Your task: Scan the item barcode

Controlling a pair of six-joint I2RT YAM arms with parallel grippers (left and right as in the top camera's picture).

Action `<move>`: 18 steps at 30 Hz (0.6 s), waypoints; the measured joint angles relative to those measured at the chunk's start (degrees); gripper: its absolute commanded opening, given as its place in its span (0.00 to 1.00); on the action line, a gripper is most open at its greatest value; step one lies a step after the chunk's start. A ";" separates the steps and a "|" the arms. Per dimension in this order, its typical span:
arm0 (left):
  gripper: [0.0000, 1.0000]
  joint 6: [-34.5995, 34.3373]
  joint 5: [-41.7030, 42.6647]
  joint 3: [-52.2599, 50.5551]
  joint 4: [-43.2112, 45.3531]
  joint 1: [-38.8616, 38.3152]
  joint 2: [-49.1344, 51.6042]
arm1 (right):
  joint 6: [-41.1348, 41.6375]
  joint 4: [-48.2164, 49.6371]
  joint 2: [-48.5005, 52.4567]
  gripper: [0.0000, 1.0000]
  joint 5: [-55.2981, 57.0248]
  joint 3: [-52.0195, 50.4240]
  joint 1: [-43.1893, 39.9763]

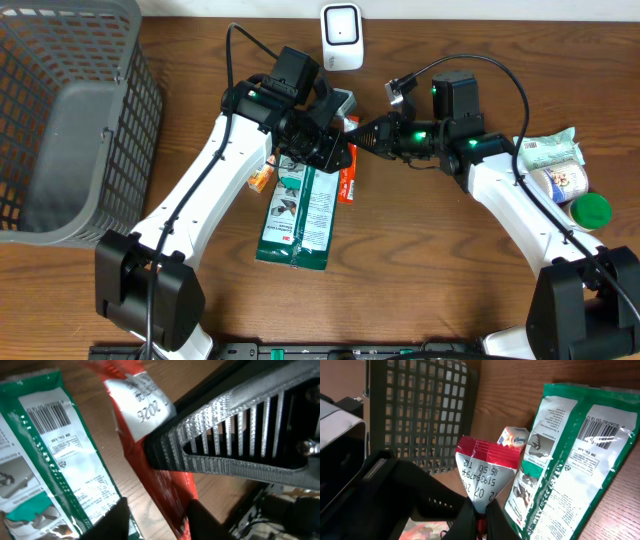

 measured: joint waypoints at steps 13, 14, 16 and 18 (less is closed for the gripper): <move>0.43 0.13 -0.07 0.00 0.15 0.00 0.00 | 3.17 2.67 0.00 0.01 0.92 0.00 0.00; 0.43 0.13 -0.07 0.00 0.13 0.00 0.00 | 3.54 2.86 0.00 0.01 0.92 0.00 0.00; 0.41 0.13 -0.07 0.00 0.15 0.00 0.00 | 4.11 2.97 0.00 0.01 0.92 0.00 0.00; 0.36 0.09 -0.04 0.00 0.13 0.00 0.00 | 4.59 2.99 0.00 0.01 0.92 0.00 0.00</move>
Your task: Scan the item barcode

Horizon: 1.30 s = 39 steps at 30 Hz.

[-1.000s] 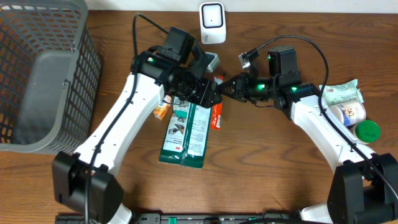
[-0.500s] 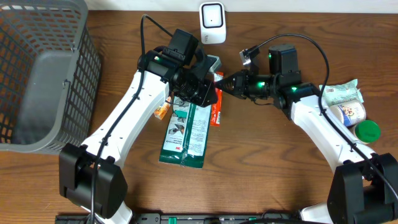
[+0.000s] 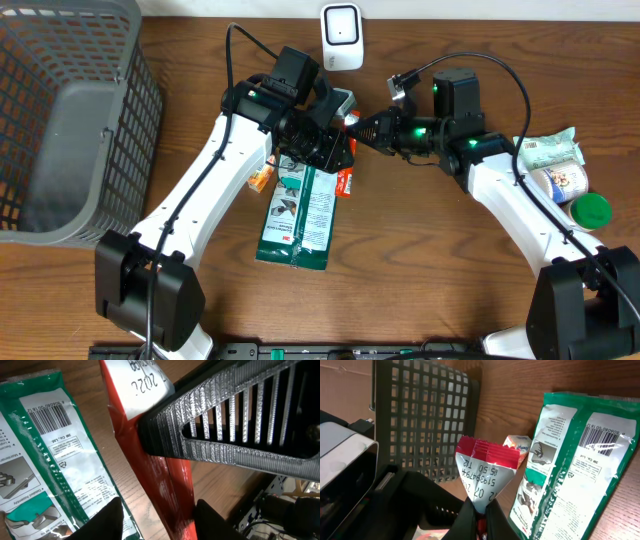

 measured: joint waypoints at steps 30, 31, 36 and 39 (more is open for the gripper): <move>0.08 0.02 0.79 0.00 0.13 -0.02 0.00 | 3.67 3.41 0.00 0.72 -0.07 0.00 0.94; 0.08 0.02 0.76 0.00 0.13 0.00 0.00 | 3.26 3.39 0.00 0.74 -0.07 0.00 0.94; 0.07 -0.02 0.79 0.00 0.11 0.15 0.00 | 0.57 2.27 0.00 0.75 -0.04 0.00 0.70; 0.08 -0.42 0.81 0.00 0.09 0.70 0.00 | -1.66 0.15 0.00 0.76 -0.13 0.00 0.11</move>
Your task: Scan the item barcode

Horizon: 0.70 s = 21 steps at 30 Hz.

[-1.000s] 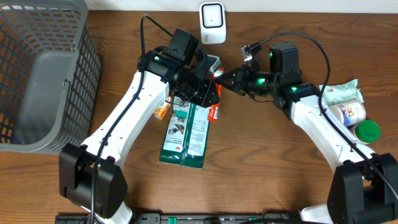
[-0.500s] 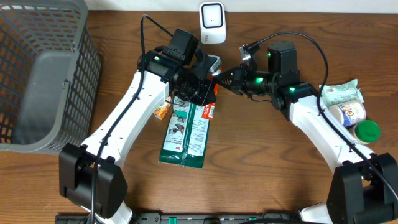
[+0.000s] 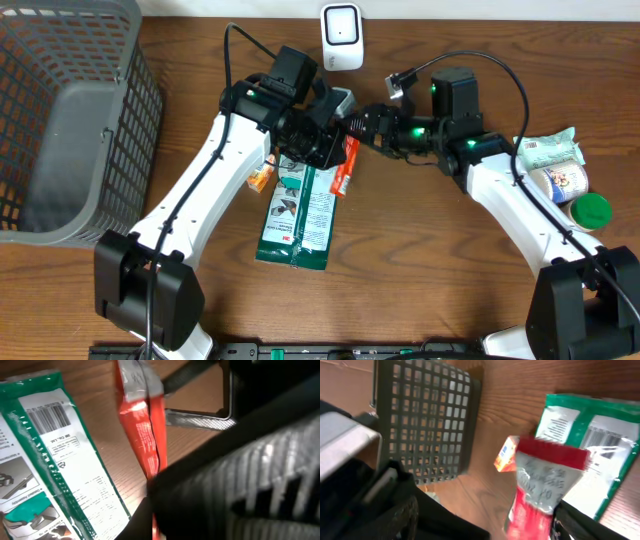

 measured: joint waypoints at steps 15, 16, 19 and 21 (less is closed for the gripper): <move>0.17 -0.98 0.00 0.00 -0.22 0.81 0.00 | -9.99 -14.23 -0.02 0.74 3.23 -0.04 -0.52; 0.17 -1.03 -0.04 0.00 -0.17 0.81 0.00 | -10.84 -17.16 -0.02 0.74 5.68 -0.02 -0.52; 0.22 -1.03 -0.04 0.00 -0.04 0.81 0.00 | -12.35 -24.63 -0.09 0.74 14.43 -0.11 -0.52; 0.28 -1.14 -0.13 -0.02 0.04 0.72 0.00 | -12.76 -27.12 -0.09 0.75 19.28 -0.11 -0.55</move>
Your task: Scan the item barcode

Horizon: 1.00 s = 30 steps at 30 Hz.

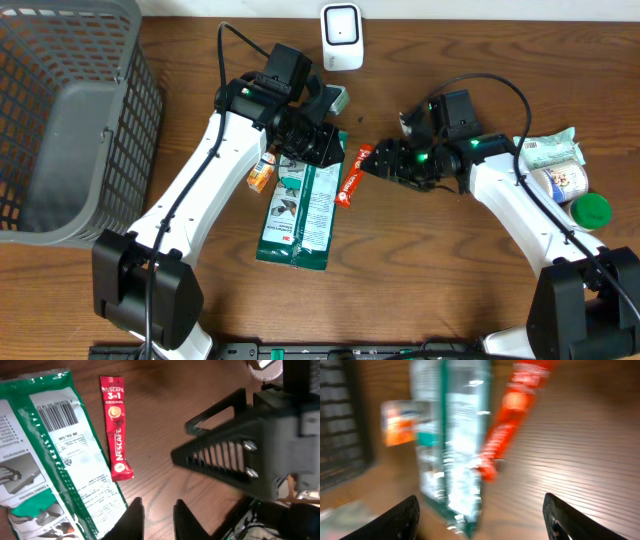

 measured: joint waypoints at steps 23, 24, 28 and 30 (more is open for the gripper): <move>0.53 -4.33 -25.27 -12.76 18.23 -13.94 0.11 | -5.70 -11.54 -0.02 0.91 21.49 0.00 -23.34; 0.54 -4.63 -25.92 -13.31 18.93 -14.10 0.17 | -5.79 -11.61 -0.02 0.91 21.70 0.00 -23.61; 0.55 -6.01 -28.94 -14.95 22.84 -14.71 1.62 | -6.34 -11.72 -0.02 0.91 22.23 0.00 -23.93; 0.55 -6.29 -29.55 -14.95 24.28 -14.71 2.99 | -6.56 -11.72 -0.02 0.91 22.27 0.00 -23.93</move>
